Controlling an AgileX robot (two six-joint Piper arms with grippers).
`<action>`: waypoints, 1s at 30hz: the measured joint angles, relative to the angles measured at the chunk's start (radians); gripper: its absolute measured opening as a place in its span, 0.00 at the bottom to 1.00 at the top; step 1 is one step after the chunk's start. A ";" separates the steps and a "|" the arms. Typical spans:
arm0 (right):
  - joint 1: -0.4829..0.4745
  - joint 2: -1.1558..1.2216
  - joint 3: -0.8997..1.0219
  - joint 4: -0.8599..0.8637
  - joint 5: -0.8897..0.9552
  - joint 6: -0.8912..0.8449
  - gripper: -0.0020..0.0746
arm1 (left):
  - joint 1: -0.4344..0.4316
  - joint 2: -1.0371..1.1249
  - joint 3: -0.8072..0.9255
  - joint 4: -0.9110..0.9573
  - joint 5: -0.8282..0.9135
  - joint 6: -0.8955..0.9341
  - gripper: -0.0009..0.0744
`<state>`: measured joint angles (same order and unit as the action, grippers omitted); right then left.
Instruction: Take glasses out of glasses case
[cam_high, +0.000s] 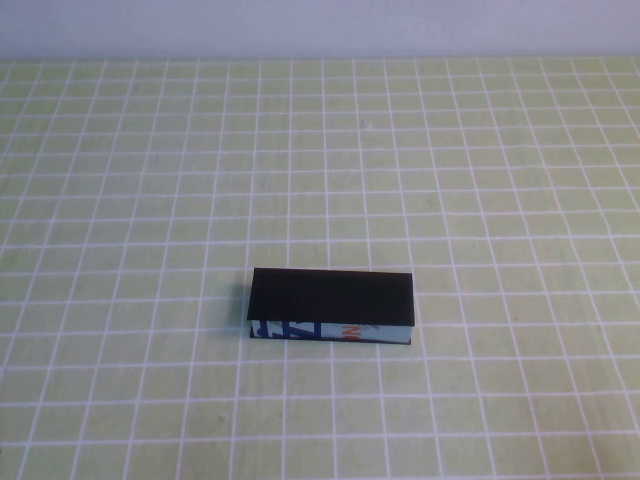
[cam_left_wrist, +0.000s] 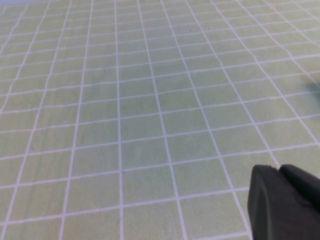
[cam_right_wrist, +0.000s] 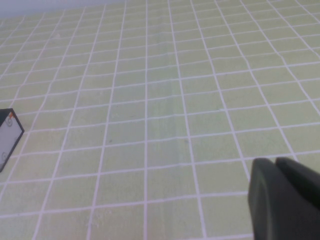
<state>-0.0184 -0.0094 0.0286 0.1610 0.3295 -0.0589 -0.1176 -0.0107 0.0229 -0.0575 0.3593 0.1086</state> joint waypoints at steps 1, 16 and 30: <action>0.000 0.000 0.000 0.000 0.000 0.000 0.00 | 0.000 0.000 0.000 0.000 0.000 0.000 0.01; 0.000 0.000 0.000 0.000 0.000 0.000 0.00 | 0.000 0.000 0.000 0.000 0.000 0.000 0.01; 0.000 0.000 0.000 0.259 -0.122 0.000 0.00 | 0.000 0.000 0.000 0.000 0.000 0.000 0.01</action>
<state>-0.0184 -0.0094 0.0286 0.4197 0.2075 -0.0589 -0.1176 -0.0107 0.0229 -0.0575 0.3593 0.1086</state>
